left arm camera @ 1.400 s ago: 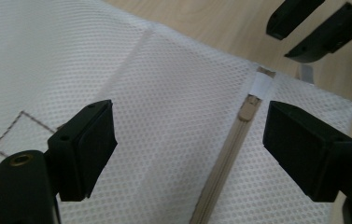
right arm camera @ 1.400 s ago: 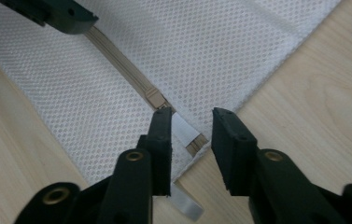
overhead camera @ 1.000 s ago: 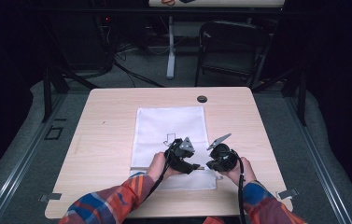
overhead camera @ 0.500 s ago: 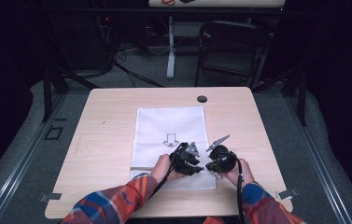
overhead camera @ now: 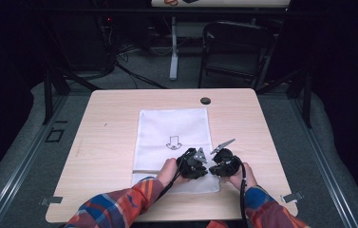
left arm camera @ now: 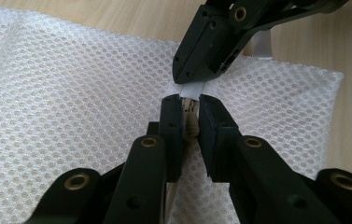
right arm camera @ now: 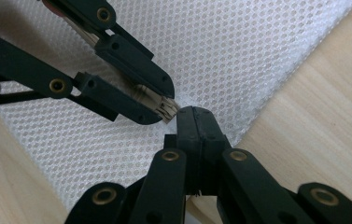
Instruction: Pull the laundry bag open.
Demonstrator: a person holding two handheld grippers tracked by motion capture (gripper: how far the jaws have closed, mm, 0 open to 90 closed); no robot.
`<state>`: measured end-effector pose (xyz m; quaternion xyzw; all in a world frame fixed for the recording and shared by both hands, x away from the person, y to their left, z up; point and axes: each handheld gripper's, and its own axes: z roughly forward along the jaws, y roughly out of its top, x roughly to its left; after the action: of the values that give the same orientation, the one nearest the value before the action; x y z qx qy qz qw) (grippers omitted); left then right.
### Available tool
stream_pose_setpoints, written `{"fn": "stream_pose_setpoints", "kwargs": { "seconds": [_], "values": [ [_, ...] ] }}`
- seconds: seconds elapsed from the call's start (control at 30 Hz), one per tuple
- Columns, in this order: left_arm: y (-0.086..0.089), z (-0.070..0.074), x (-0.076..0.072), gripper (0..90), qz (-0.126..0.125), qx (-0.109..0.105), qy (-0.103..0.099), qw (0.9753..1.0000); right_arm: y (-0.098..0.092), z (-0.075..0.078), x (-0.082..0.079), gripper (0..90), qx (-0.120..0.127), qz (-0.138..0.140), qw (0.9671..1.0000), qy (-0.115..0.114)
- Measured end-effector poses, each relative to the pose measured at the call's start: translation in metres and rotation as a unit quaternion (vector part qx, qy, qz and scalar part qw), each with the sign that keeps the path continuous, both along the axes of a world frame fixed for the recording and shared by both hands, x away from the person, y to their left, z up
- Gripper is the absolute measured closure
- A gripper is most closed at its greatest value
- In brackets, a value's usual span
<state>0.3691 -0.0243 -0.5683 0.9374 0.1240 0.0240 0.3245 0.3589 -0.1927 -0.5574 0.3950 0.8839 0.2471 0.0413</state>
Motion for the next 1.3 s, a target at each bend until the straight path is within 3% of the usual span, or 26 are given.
{"fn": "stream_pose_setpoints", "kwargs": {
  "seconds": [0.13, 0.37, 0.43, 0.47, 0.5, 0.6, 0.67, 0.7, 0.73, 0.83, 0.9, 0.93, 1.03, 1.3],
  "values": [
    [-0.003, 0.0, -0.001, 76.1, 0.001, 0.007, -0.004, 1.0, -0.001, -0.001, -0.001, 90.0, 0.006, -0.011, 0.9999, 0.001],
    [-0.001, 0.0, 0.0, 81.7, 0.01, 0.0, 0.006, 0.9999, 0.001, 0.0, -0.002, 90.0, -0.003, -0.012, 0.9999, -0.003],
    [0.0, 0.001, 0.001, 82.0, 0.01, 0.001, 0.007, 0.9999, 0.005, -0.003, -0.005, 90.0, 0.019, -0.032, 0.9993, -0.012],
    [0.001, 0.001, 0.002, 82.0, 0.009, 0.0, 0.012, 0.9999, 0.003, 0.0, -0.003, 90.0, -0.01, -0.012, 0.9999, -0.007],
    [0.001, 0.002, 0.003, 82.0, 0.011, 0.002, 0.012, 0.9999, 0.004, 0.001, -0.003, 90.0, -0.014, -0.01, 0.9998, -0.008],
    [0.001, 0.003, 0.003, 82.1, 0.01, 0.003, 0.015, 0.9998, 0.004, 0.001, -0.003, 90.0, -0.014, -0.011, 0.9998, -0.007],
    [0.002, 0.004, 0.004, 82.1, 0.012, 0.004, 0.017, 0.9998, 0.005, -0.003, -0.005, 90.0, 0.008, -0.03, 0.9994, -0.018],
    [0.002, 0.004, 0.004, 82.1, 0.012, 0.004, 0.017, 0.9998, 0.005, -0.003, -0.005, 90.0, 0.008, -0.03, 0.9994, -0.018],
    [0.003, 0.004, 0.003, 82.1, 0.012, 0.005, 0.018, 0.9998, 0.004, 0.001, -0.003, 90.0, -0.013, -0.014, 0.9998, -0.007],
    [0.003, 0.004, 0.003, 82.2, 0.01, 0.004, 0.017, 0.9998, 0.004, 0.001, -0.003, 90.0, -0.013, -0.014, 0.9998, -0.007],
    [0.003, 0.004, 0.004, 82.2, 0.009, 0.004, 0.015, 0.9998, 0.005, -0.003, -0.005, 90.0, 0.01, -0.035, 0.9992, -0.017],
    [0.003, 0.003, 0.003, 82.2, 0.009, 0.004, 0.016, 0.9998, 0.003, 0.001, -0.003, 90.0, -0.011, -0.016, 0.9998, -0.006],
    [0.004, 0.005, 0.003, 82.3, 0.008, 0.009, 0.01, 0.9999, 0.003, 0.0, -0.003, 90.0, -0.005, -0.016, 0.9999, -0.003],
    [0.018, 0.009, 0.008, 82.1, 0.014, 0.016, 0.027, 0.9994, 0.003, 0.001, -0.003, 90.0, -0.012, -0.018, 0.9998, -0.006]
  ]
}}
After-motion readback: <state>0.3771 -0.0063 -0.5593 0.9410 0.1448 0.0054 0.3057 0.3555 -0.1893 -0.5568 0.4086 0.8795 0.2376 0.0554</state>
